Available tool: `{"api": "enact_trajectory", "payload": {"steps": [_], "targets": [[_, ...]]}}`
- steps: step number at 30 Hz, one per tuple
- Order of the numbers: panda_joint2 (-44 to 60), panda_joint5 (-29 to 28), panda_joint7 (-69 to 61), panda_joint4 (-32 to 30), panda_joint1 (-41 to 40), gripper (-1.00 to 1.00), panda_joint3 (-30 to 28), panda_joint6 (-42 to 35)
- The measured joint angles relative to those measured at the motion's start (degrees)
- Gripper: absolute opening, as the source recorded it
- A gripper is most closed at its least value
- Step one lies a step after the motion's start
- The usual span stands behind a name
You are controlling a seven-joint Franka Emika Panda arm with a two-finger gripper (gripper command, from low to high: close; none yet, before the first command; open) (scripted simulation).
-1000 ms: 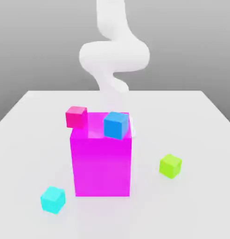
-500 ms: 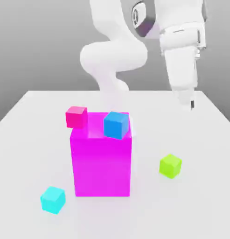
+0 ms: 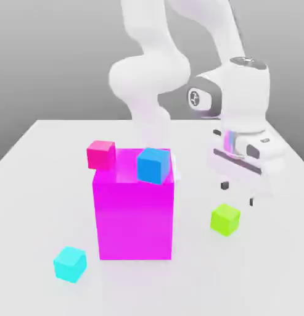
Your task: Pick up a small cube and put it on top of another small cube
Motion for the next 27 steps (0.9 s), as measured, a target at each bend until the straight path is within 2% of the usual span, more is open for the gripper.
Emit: {"api": "enact_trajectory", "payload": {"steps": [5,8,10,11,18,22,27], "targets": [[8.95,3.71,-5.57,-0.06,1.76,0.0,0.95,7.46],[15.14,7.23,-8.11,0.94,-1.77,0.0,5.38,12.64],[19.24,7.2,-8.24,1.6,-4.43,0.0,7.91,16.04],[20.46,7.12,-8.24,1.8,-5.11,-1.0,8.53,17.05],[20.33,7.18,-8.27,1.78,-5.18,-1.0,8.61,16.82],[13.33,4.82,-6.45,0.63,-3.0,-1.0,5.85,11.0],[3.18,3.2,-5.41,-1.12,-3.23,-1.0,5.56,2.48]]}}
